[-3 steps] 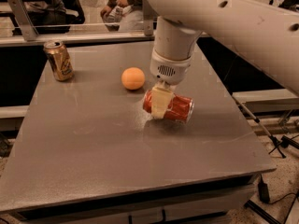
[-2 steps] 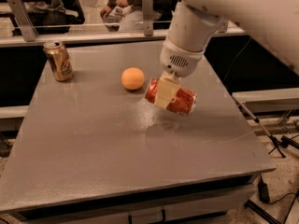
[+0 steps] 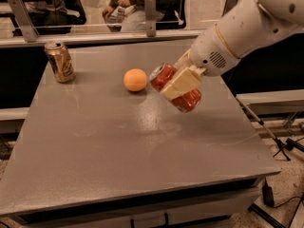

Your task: Place coke can upright

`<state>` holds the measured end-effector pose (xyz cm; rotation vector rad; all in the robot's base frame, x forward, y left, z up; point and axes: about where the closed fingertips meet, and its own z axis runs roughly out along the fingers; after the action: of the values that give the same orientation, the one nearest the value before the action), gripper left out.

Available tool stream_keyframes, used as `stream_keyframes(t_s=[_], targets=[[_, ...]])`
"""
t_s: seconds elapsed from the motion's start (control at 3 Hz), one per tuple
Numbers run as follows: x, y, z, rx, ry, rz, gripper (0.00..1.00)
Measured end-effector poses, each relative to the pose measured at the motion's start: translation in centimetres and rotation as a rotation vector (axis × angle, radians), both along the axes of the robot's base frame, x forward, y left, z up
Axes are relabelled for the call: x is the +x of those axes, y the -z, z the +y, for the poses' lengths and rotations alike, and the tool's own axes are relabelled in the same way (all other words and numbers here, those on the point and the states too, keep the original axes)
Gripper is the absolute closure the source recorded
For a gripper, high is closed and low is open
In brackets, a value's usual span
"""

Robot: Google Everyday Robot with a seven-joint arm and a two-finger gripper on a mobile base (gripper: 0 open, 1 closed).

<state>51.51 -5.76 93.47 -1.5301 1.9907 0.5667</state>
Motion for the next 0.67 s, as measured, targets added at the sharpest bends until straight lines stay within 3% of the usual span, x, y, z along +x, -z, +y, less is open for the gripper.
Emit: stream_keyframes(t_s=[0.67], targets=[[-0.9,-1.67,-0.96,0.33,0.02,-0.079,1.0]])
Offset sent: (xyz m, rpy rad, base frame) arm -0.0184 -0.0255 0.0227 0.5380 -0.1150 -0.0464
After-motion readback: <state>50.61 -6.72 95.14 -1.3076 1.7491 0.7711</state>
